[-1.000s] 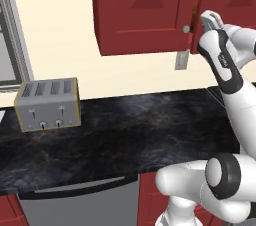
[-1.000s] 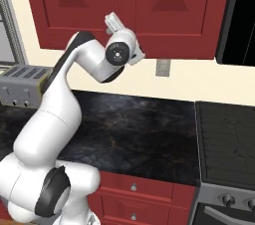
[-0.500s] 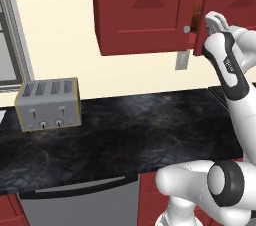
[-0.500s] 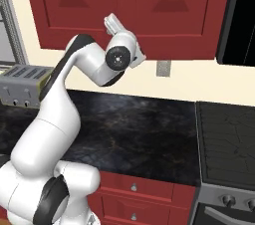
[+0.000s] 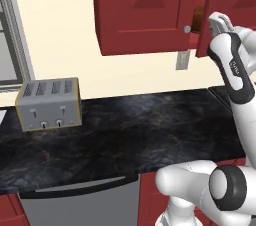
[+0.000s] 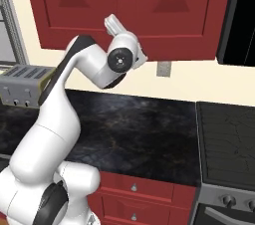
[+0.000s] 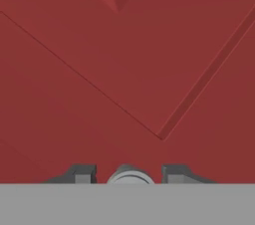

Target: Move the bowls from the cabinet to the plates on the dining table.

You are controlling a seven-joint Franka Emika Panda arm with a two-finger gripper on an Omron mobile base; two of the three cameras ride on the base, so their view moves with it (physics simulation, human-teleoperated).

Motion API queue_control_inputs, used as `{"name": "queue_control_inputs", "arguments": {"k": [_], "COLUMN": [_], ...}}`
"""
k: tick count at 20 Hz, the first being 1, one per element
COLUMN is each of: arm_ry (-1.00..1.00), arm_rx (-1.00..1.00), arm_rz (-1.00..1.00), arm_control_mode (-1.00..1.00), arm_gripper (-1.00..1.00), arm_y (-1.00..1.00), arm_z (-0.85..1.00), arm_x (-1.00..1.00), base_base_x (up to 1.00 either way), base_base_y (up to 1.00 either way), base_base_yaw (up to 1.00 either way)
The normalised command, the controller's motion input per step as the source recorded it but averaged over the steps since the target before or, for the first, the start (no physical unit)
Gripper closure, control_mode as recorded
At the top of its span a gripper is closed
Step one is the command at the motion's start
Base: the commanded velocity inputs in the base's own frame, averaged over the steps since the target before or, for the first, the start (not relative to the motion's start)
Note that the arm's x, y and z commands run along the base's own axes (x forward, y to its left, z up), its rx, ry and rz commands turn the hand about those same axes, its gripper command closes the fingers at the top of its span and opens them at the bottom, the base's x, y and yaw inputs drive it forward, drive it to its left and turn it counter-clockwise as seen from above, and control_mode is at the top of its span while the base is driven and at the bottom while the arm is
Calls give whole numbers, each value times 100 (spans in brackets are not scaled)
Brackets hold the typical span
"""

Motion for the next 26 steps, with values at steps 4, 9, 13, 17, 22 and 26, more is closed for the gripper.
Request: {"name": "queue_control_inputs", "arguments": {"k": [4, 9, 13, 17, 22, 26], "arm_ry": [0, 0, 0, 0, 0, 0], "arm_rx": [0, 0, 0, 0, 0, 0], "arm_rz": [4, 4, 3, 3, 3, 3], "arm_control_mode": [-100, -100, -100, -100, -100, -100], "arm_gripper": [100, 100, 100, 100, 100, 100], "arm_y": [-50, -53, -52, -53, -56, -59], "arm_z": [33, 31, 32, 32, 32, 29], "arm_x": [-42, -43, -43, -44, -43, -42], "base_base_x": [0, 0, 0, 0, 0, 0], "base_base_y": [0, 0, 0, 0, 0, 0], "base_base_yaw": [0, 0, 0, 0, 0, 0]}}
